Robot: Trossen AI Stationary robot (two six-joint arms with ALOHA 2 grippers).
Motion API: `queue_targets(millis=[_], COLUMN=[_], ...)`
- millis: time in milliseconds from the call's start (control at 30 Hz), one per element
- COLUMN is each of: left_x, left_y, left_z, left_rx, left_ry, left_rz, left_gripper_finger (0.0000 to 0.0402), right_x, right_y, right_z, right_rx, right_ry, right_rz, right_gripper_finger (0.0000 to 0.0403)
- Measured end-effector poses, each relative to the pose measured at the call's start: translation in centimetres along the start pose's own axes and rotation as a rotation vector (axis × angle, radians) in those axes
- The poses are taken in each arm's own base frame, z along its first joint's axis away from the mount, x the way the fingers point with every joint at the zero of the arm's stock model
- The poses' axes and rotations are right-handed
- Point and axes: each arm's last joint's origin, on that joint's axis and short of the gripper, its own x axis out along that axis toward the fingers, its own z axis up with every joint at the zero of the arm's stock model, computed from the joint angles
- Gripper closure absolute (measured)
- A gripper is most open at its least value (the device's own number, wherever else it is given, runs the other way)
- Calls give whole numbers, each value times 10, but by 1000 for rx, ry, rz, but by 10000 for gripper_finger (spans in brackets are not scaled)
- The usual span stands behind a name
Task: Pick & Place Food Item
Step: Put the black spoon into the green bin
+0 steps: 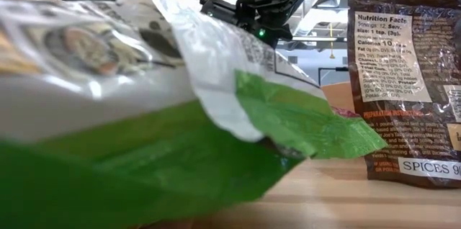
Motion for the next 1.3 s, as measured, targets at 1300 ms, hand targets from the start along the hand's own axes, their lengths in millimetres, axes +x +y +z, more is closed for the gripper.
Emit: queue_targets(millis=[1300], left_x=[0], left_y=[0], left_z=[0], left_rx=[2], left_ry=[1], left_rz=[0], left_gripper_finger=[290], right_x=[-1], right_y=[-5], right_z=[0], right_rx=[-93], right_ry=[-16], right_rz=[-59], right_gripper_finger=[385])
